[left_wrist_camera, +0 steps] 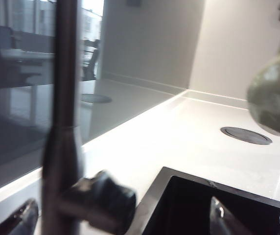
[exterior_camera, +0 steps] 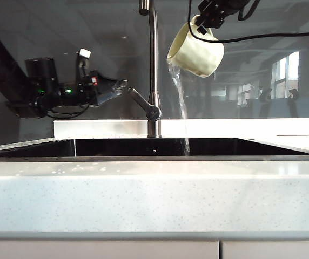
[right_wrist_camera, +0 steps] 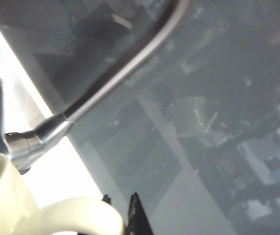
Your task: Pick up the mug next to the sink, go to the faucet to get some water, pour the water into the sink, and finally put the mug back to its place.
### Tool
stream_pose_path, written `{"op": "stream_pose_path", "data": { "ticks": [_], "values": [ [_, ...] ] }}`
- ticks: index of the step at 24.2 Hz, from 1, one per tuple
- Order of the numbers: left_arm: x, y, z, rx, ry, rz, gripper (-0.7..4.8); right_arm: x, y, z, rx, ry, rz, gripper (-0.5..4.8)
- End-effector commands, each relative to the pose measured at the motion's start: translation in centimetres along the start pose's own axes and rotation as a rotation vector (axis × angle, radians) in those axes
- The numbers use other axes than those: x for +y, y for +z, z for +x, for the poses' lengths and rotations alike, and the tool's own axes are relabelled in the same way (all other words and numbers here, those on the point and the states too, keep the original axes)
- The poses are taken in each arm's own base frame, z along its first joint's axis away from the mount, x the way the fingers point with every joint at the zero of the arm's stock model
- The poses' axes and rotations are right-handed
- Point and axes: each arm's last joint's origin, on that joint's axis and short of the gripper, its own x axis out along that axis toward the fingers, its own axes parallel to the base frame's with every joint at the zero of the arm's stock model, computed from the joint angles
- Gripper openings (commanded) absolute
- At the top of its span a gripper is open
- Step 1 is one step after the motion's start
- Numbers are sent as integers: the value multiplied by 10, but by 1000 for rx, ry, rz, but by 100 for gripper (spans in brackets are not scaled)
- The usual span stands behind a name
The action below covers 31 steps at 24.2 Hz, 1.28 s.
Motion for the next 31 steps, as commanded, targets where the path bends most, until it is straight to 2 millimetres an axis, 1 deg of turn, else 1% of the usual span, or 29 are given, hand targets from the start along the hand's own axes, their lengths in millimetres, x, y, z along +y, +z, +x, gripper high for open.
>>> {"op": "stream_pose_path", "data": {
  "ticks": [1, 3, 4, 7, 10, 14, 18, 31],
  "values": [
    [4, 8, -11, -8, 13, -30, 479, -12, 19, -7, -71, -95, -107, -3],
    [8, 10, -21, -6, 24, -43, 479, -9, 23, -6, -76, -92, -189, -3],
    [9, 11, -23, -6, 29, -49, 479, -9, 23, -6, -74, -93, -205, -3],
    [12, 13, -31, -3, 35, -67, 479, -4, 29, -6, -57, -105, -350, -3],
    [13, 13, -34, -1, 37, -71, 479, -1, 33, -6, -57, -106, -488, -3],
    [13, 13, -34, 0, 34, -82, 479, 3, 38, -6, -63, -105, -601, -3],
    [13, 14, -34, -2, 33, -78, 479, 7, 44, -6, -57, -116, -660, -3],
    [14, 15, -37, -4, 39, -74, 479, 10, 49, -7, -71, -117, -686, -3]
  ]
}}
